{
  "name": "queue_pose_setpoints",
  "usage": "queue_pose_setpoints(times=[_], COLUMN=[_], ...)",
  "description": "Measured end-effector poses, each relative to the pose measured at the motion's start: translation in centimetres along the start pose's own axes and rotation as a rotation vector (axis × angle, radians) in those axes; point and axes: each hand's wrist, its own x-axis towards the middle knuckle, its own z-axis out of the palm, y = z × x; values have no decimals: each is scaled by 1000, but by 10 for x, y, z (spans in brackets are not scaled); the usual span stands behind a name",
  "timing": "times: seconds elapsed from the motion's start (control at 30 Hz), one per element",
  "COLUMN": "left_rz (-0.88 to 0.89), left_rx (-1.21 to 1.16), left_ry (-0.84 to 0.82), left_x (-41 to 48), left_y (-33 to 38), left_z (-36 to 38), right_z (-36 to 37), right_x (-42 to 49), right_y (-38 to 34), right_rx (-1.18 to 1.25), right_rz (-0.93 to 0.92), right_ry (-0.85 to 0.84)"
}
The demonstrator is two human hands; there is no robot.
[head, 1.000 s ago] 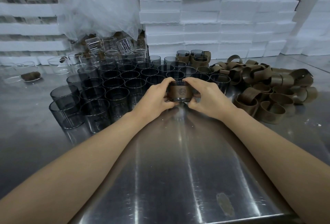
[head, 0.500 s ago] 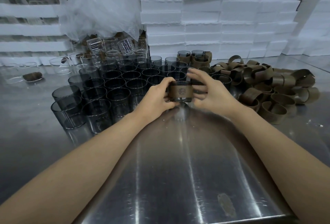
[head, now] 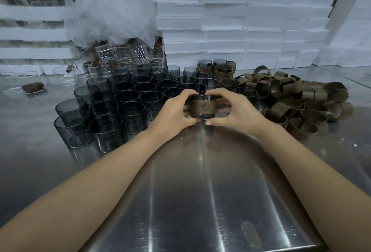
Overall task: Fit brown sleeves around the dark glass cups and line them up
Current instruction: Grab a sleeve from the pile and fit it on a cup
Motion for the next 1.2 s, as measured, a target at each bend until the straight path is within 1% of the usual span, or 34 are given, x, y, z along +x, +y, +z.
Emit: queue_pose_setpoints(times=[0.07,0.13,0.2,0.27,0.37,0.4,0.47,0.53,0.6,0.67,0.73,0.87,0.97,1.0,1.07,1.13,1.2], left_rz=[13,12,0,-14,-14,-13,5,48,82,100,101,65,-39,-87,-165,-195,-203], left_rx=[-4,-68,-103,-82,-12,-6,-17,7,74,157,235,289,309,353,526,730,822], left_ry=[57,69,34,31,77,71,18,-39,-76,-114,-146,-141,-99,-99,-114,-154,-195], left_x=[0,7,26,55,108,125,158,187,215,241,265,302,323,328,334,335,337], left_y=[11,29,50,65,78,79,78,73,65,53,39,11,-8,-14,-26,-34,-43], left_z=[2,4,3,1,0,1,5,12,22,35,47,69,86,92,104,112,117], right_z=[-8,-23,-41,-60,-91,-103,-125,-143,-156,-165,-171,-173,-170,-168,-165,-162,-158], right_x=[1,4,10,20,39,46,60,77,95,111,126,153,170,175,182,187,189], right_y=[-7,-13,-17,-18,-14,-10,1,17,39,62,84,121,142,148,158,166,175], right_rx=[-50,-59,-25,12,-26,-4,78,22,-138,-321,-429,-513,-507,-501,-515,-550,-599], right_rz=[-53,-74,-56,-5,77,89,119,146,167,182,206,267,364,390,425,467,523], right_ry=[50,125,208,262,241,236,243,279,298,264,235,216,280,299,300,286,275])
